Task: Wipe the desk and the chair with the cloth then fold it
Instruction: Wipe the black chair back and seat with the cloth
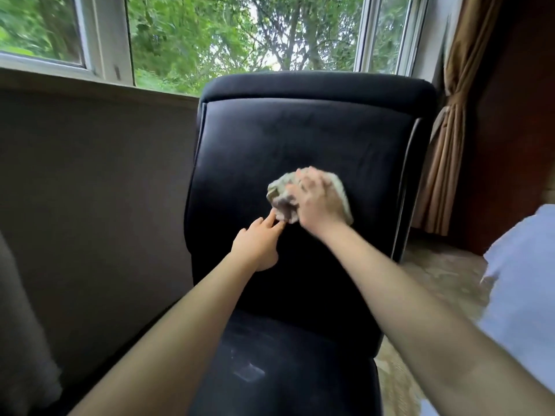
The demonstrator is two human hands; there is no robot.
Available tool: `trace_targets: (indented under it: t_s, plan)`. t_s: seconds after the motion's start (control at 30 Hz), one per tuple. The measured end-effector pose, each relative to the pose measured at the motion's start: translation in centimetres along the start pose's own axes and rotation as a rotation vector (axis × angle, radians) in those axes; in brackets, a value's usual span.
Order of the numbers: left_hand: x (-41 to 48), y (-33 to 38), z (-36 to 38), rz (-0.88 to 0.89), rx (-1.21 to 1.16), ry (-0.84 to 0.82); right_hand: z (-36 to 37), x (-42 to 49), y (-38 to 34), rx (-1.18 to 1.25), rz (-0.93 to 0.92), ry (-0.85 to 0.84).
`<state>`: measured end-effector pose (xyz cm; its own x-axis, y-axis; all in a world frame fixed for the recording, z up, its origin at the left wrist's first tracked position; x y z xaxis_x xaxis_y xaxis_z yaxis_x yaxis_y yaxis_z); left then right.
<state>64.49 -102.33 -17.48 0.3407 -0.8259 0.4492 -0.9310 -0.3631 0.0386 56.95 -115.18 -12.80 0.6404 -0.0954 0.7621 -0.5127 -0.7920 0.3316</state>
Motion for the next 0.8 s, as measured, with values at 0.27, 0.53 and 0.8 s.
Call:
trace_targets:
  t_s: [0.27, 0.53, 0.8]
  plan:
    - [-9.8, -10.9, 3.5, -0.354, 0.127, -0.376, 6.1, -11.4, -5.1, -0.166, -0.59, -0.267]
    - [-13.3, -17.5, 3.6, -0.558, 0.106, -0.532, -1.0, 1.5, 0.5, -0.104, -0.324, 0.321]
    - [-9.3, -12.9, 5.4, -0.451, -0.117, -0.429, -3.2, 10.7, -0.8, -0.054, 0.333, 0.141]
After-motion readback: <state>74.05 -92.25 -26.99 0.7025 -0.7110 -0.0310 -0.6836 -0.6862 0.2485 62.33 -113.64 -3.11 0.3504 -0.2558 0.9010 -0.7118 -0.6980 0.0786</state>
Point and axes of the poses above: each hand's wrist, its own x-axis towards the middle knuckle, its own z-axis out of the palm, y = z × x, the point moved 1 cm from there along x, towards the middle knuckle, and after that the axes turned 9 degrees about y, right-handed, at the moved point
